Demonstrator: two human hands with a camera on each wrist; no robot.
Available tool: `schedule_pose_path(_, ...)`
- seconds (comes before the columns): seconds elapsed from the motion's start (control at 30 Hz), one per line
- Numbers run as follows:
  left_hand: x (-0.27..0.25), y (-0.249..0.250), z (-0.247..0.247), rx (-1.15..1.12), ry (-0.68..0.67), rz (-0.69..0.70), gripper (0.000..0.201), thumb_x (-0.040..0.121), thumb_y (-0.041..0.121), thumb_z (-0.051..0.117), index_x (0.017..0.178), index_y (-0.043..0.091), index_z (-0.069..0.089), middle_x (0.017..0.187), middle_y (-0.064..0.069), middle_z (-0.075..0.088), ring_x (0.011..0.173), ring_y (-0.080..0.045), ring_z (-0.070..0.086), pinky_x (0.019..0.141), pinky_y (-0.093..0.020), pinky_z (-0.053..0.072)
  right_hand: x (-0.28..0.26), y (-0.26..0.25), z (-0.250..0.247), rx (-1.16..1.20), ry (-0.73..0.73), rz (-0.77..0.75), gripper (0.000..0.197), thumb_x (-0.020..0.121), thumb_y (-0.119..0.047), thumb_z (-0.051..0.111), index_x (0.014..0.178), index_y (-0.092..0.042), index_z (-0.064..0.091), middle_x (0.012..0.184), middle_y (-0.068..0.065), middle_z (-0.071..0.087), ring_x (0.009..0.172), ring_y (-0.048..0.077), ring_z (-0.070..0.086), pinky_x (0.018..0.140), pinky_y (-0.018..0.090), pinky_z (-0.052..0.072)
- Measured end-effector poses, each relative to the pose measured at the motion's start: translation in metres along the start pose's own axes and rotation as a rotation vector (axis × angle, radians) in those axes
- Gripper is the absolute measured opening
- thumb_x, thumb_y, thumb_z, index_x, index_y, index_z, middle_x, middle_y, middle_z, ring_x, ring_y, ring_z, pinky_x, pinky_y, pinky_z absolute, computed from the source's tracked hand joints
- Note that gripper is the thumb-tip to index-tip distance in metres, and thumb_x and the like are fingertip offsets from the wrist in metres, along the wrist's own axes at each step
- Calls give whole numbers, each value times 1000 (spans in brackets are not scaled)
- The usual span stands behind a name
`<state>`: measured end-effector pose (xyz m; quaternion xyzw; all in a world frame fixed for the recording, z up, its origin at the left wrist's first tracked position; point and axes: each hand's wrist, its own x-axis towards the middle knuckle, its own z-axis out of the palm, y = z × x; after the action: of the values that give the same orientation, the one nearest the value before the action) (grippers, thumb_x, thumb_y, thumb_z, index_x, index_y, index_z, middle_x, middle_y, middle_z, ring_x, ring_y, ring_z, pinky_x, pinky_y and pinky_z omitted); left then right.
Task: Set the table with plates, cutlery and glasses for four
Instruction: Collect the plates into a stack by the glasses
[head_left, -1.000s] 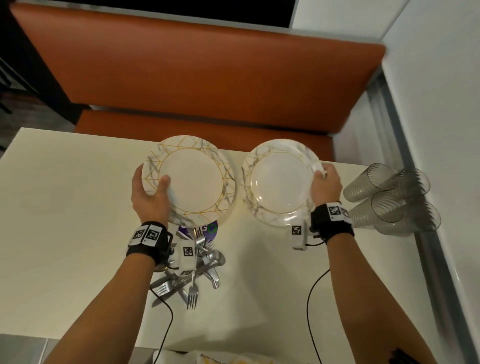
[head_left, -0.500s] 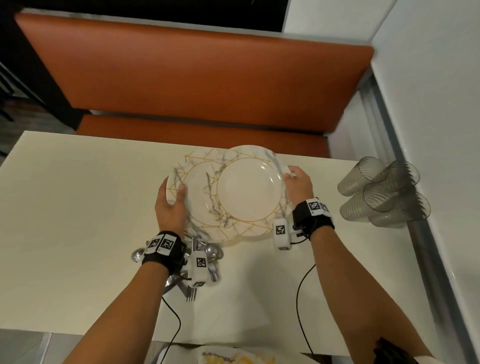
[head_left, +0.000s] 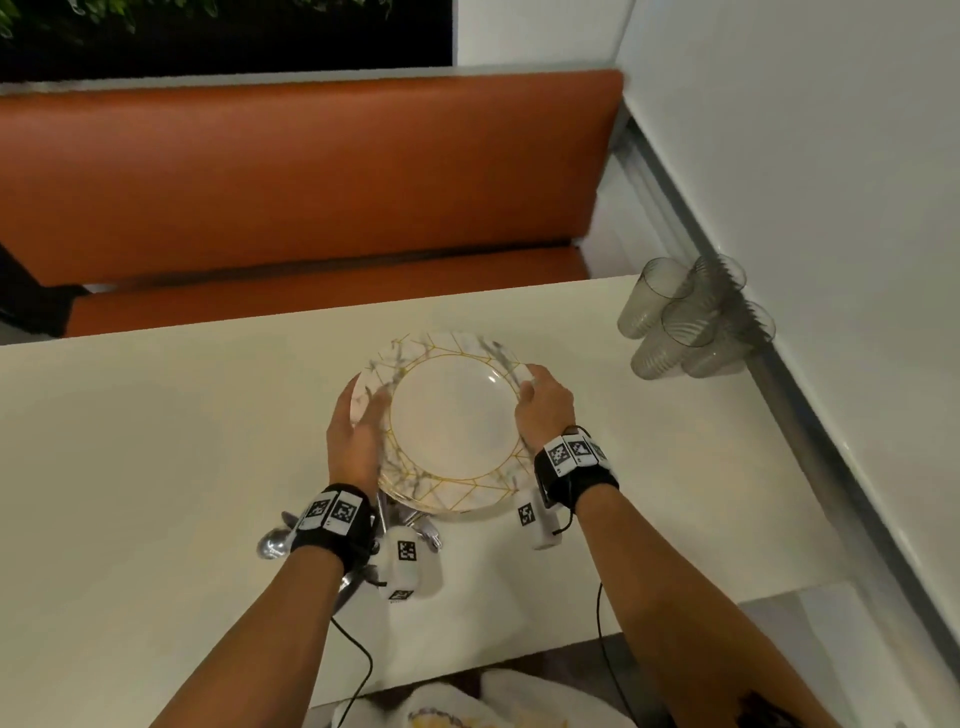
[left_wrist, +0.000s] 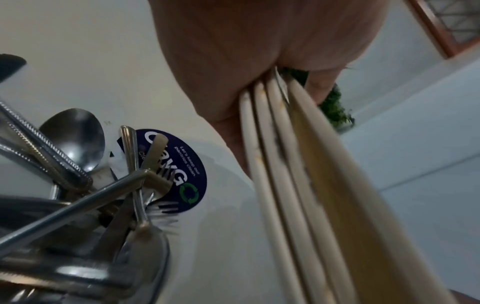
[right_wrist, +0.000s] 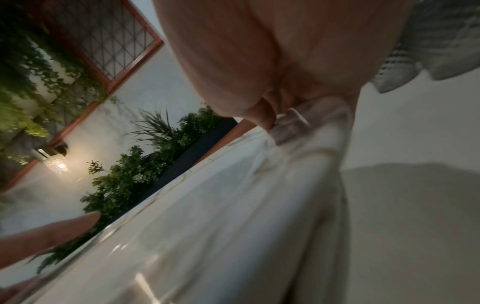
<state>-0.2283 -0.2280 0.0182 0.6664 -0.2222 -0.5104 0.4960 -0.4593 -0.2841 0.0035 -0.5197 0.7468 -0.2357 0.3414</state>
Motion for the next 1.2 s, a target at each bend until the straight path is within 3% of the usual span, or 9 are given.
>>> schedule_pose_path(0.07, -7, -3, 4, 119, -79, 24, 69, 93, 31, 76, 155, 31, 45, 145, 5, 60, 127, -16, 59, 91, -24, 50, -12, 15, -3, 23, 42, 50, 38, 103, -21, 46, 139, -11, 53, 129, 15, 63, 121, 33, 59, 96, 35, 47)
schedule_pose_path(0.13, -11, -7, 8, 243, -124, 29, 73, 96, 24, 73, 159, 27, 37, 153, 0, 52, 132, -19, 53, 99, -28, 46, -22, 26, -8, 52, 81, 91, 37, 103, -23, 48, 136, -8, 55, 130, 16, 63, 121, 33, 58, 97, 34, 46)
schedule_pose_path(0.23, -13, -19, 22, 425, -219, 25, 77, 97, 33, 72, 161, 28, 30, 164, -6, 39, 148, -31, 40, 117, -47, 39, -43, 57, -21, 90, 155, 161, 39, 102, -25, 51, 137, -8, 56, 130, 16, 63, 122, 33, 58, 98, 35, 45)
schedule_pose_path(0.4, -11, -39, 65, 730, -393, 78, 76, 99, 42, 67, 161, 20, 30, 163, -12, 40, 146, -38, 41, 117, -50, 40, -78, 110, -47, 47, 139, 270, 62, 89, -31, 69, 144, -11, 48, 133, 17, 56, 123, 33, 56, 100, 36, 45)
schedule_pose_path(0.53, -13, -55, 105, 924, -516, 69, 78, 99, 41, 66, 160, 10, 29, 157, -21, 45, 142, -41, 46, 113, -44, 39, -88, 144, -67, -9, 155, 340, 68, 87, -28, 73, 147, -10, 44, 137, 19, 49, 125, 33, 53, 102, 36, 43)
schedule_pose_path(0.77, -15, -82, 167, 1008, -514, 31, 72, 101, 33, 66, 156, 4, 31, 150, -27, 50, 136, -44, 50, 110, -45, 42, -72, 183, -92, -24, 139, 388, 66, 89, -25, 71, 146, -7, 44, 133, 19, 49, 124, 35, 50, 104, 36, 40)
schedule_pose_path(0.93, -11, -93, 198, 1069, -500, 80, 72, 99, 33, 69, 155, 4, 34, 147, -26, 50, 136, -44, 48, 109, -46, 41, -51, 203, -108, -35, 94, 429, 65, 90, -25, 68, 147, -10, 41, 136, 15, 46, 124, 32, 50, 102, 33, 40)
schedule_pose_path(1.07, -9, -94, 219, 1162, -511, 149, 70, 96, 44, 69, 151, 9, 41, 142, -24, 47, 129, -44, 50, 106, -49, 45, -39, 215, -121, -19, 124, 428, 64, 90, -23, 68, 147, -11, 40, 136, 15, 46, 124, 33, 51, 104, 35, 41)
schedule_pose_path(1.2, -2, -94, 242, 1166, -531, 135, 77, 93, 51, 70, 154, 13, 41, 144, -21, 42, 131, -43, 50, 109, -49, 45, -16, 226, -140, -25, 124, 446, 65, 89, -23, 68, 147, -13, 41, 135, 16, 47, 125, 33, 50, 107, 39, 42)
